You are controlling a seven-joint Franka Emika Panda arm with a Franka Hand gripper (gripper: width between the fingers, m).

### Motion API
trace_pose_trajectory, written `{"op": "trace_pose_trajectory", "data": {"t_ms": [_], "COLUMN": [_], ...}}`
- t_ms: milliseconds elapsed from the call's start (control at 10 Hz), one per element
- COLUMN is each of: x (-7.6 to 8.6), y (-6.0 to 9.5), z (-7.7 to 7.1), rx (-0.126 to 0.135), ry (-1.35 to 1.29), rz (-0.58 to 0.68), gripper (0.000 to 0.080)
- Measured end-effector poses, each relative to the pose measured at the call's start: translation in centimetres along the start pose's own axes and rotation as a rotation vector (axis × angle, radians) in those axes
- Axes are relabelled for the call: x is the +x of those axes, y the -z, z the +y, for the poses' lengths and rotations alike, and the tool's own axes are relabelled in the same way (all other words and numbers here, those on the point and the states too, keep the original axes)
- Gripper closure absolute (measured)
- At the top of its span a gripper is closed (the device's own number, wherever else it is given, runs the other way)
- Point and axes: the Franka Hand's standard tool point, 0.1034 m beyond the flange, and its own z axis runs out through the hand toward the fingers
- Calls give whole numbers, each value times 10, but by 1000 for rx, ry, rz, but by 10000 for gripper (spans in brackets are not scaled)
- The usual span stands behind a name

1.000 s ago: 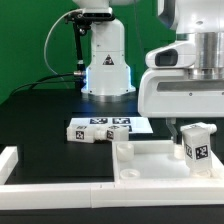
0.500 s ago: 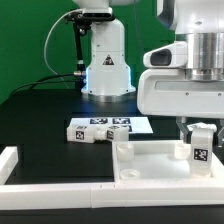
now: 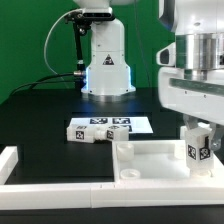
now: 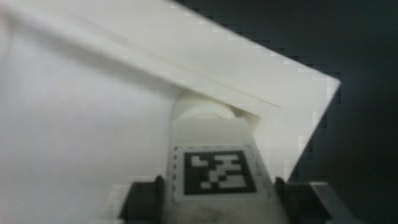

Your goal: Assemble one leg

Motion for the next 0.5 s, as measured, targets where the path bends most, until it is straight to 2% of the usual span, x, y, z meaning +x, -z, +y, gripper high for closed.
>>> {"op": "trace_pose_trajectory", "data": {"t_ms": [200,400,500], "x": [-1,-1,1], "y": [0,0,0], "z": [0,0,0], "rx": [7,3,0], "ry": [-102,-3,240], "rz": [-6,-2,13], "gripper": [514,511,314]}}
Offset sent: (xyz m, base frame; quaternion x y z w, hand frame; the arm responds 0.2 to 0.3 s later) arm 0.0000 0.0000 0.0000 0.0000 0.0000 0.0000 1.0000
